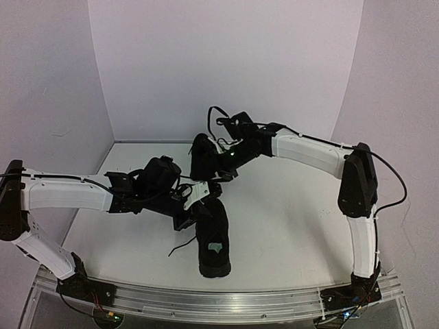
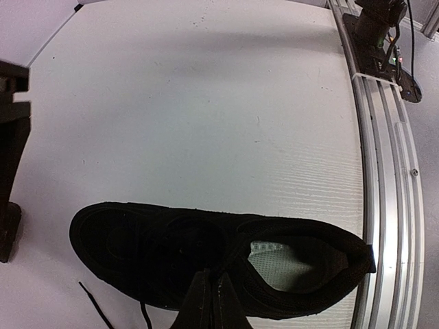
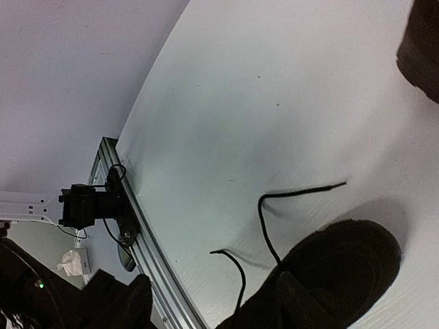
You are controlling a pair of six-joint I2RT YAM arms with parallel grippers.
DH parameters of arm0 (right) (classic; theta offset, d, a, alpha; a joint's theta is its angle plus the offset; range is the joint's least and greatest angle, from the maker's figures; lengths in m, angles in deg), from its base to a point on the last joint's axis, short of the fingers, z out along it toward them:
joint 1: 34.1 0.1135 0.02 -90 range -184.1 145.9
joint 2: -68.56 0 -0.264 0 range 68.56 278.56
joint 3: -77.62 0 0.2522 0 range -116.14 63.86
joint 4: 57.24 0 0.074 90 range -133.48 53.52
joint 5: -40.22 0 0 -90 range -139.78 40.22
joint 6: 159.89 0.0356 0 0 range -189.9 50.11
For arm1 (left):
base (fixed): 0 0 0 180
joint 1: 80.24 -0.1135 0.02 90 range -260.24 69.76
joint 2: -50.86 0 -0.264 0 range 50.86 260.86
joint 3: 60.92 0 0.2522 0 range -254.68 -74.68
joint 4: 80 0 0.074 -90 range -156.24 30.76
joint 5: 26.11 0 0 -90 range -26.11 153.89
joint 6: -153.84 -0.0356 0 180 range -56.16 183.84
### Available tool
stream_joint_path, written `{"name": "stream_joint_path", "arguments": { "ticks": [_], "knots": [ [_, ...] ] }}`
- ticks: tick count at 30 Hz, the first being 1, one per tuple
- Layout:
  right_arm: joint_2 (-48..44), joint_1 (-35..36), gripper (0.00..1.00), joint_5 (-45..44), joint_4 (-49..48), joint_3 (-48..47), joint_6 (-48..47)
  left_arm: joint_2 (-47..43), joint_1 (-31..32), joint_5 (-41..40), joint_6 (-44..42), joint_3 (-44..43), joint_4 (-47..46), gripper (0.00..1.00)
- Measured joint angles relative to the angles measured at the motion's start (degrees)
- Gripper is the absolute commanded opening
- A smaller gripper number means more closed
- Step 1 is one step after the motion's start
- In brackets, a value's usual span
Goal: Tie the shoes
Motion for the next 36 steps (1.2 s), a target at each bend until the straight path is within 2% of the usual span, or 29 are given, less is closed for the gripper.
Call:
{"name": "stream_joint_path", "arguments": {
  "ticks": [6, 10, 14, 21, 29, 33, 36],
  "knots": [
    [-9.0, -3.6, 0.57, 1.9, 0.3, 10.3, 0.4, -0.5, 0.0, -0.2, 0.0, 0.8, -0.1, 0.0],
    [-17.5, -3.3, 0.54, 4.7, -0.7, 18.7, 0.2, -0.6, 0.0, -0.3, 0.0, 0.8, -0.1, 0.0],
    [-22.2, -2.7, 0.54, 8.2, -1.8, 25.0, 0.2, -0.5, 0.0, -0.3, 0.0, 0.9, -0.6, 0.0],
    [-22.6, -1.1, 0.53, 11.0, -3.5, 31.8, 0.1, -0.6, 0.0, -0.3, 0.1, 0.9, -1.1, 0.0],
    [-22.1, 0.9, 0.53, 12.4, -5.7, 33.5, 0.0, -0.5, 0.0, -0.3, 0.8, 0.9, -1.5, 0.0],
    [-20.4, 1.5, 0.5, 12.9, -7.0, 33.5, -0.1, -0.5, 0.0, -0.3, 1.0, 0.9, -2.1, 0.0],
    [-18.8, 1.8, 0.44, 13.1, -7.5, 33.5, -0.4, -0.5, 0.0, -0.3, 1.0, 0.9, -2.1, 0.0]
  ]
}}
